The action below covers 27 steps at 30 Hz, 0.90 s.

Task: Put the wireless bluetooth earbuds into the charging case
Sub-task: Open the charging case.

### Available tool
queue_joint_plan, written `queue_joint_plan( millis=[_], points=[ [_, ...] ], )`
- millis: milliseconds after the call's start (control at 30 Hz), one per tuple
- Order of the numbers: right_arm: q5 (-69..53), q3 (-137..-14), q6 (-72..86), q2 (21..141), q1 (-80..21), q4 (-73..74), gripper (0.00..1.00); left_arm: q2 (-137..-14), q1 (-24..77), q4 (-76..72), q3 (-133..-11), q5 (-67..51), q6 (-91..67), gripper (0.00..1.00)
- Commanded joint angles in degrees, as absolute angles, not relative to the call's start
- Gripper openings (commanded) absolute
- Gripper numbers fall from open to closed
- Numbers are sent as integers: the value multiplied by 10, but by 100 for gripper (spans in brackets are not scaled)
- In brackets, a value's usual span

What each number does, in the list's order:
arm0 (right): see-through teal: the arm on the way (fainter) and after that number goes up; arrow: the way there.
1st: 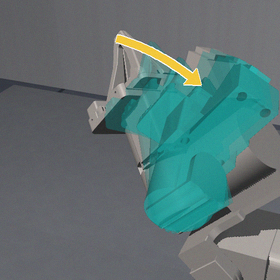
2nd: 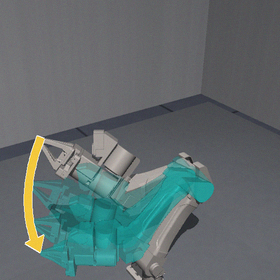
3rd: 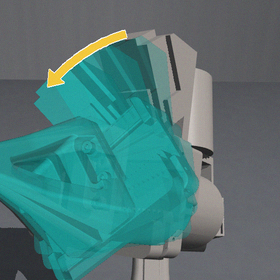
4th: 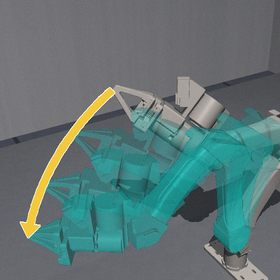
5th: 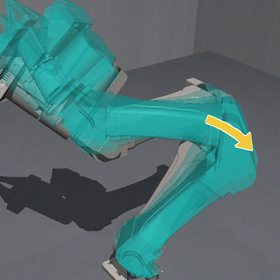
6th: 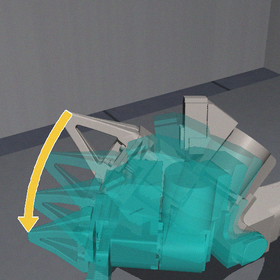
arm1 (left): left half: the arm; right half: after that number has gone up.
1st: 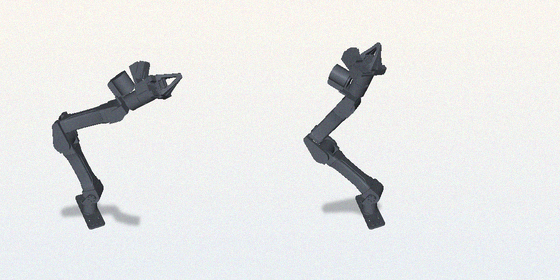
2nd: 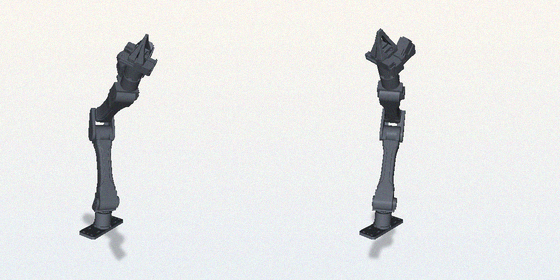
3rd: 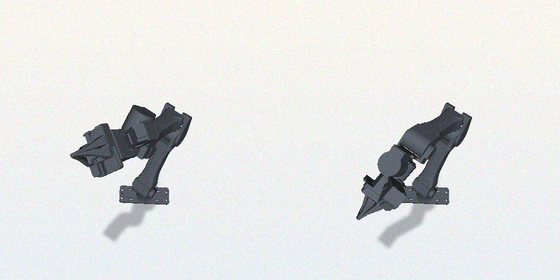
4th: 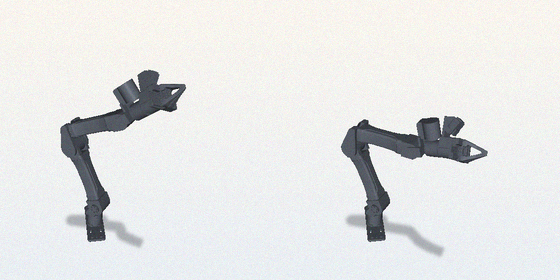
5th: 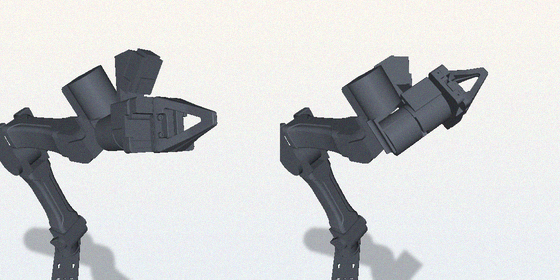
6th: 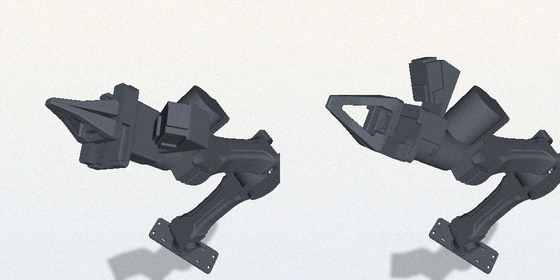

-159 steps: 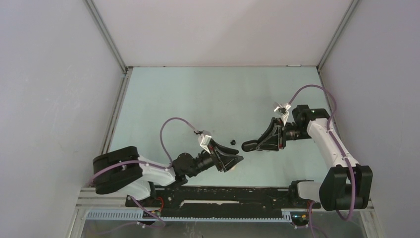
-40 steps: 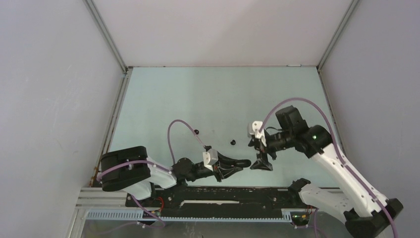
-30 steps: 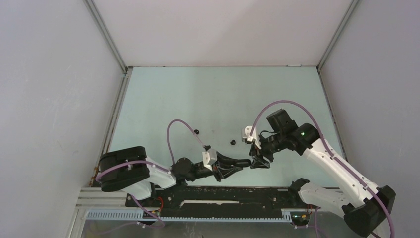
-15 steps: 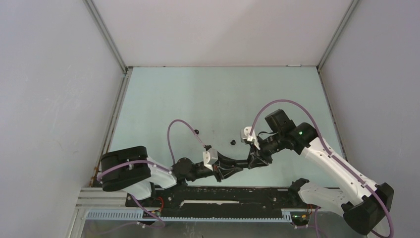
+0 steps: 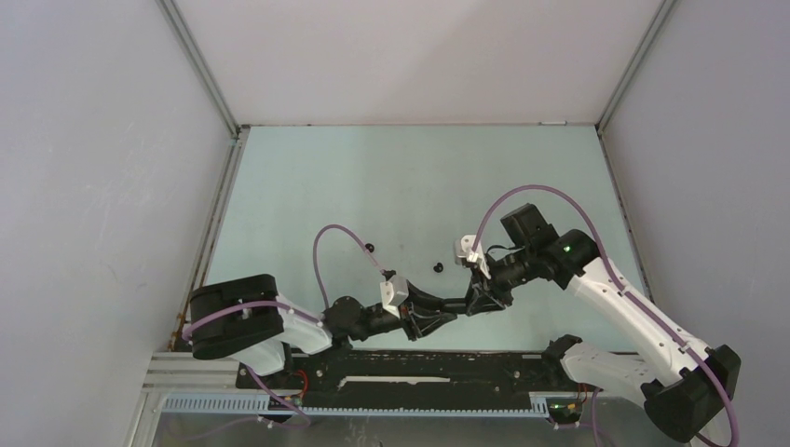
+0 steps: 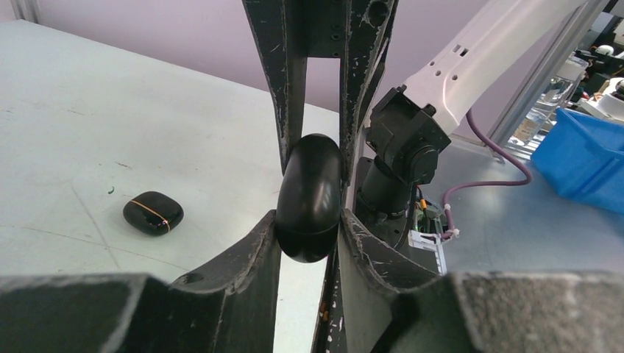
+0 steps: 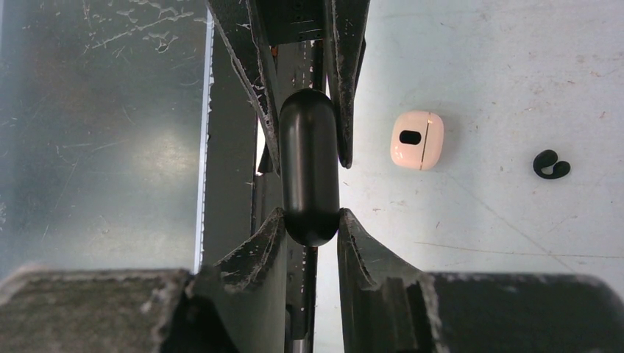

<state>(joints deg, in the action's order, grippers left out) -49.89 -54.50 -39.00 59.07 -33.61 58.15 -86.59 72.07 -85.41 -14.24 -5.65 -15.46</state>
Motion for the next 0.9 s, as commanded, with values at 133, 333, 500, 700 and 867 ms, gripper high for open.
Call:
queue_joint_plan(
  millis=[133, 333, 500, 700, 867],
  points=[
    [-519, -566, -382, 581, -330, 572, 16, -855, 719, -882, -132, -49, -146, 45],
    [-518, -566, -382, 586, -329, 575, 16, -853, 719, -882, -133, -49, -145, 41],
    [-515, -566, -375, 595, -331, 571, 16, -856, 719, -882, -138, -54, -147, 40],
    [-510, -566, -342, 613, -330, 552, 30, -873, 718, -882, -148, -79, -142, 6],
    [-544, -583, -293, 639, -292, 540, 45, -882, 718, -882, -148, -87, -138, 0]
  ],
)
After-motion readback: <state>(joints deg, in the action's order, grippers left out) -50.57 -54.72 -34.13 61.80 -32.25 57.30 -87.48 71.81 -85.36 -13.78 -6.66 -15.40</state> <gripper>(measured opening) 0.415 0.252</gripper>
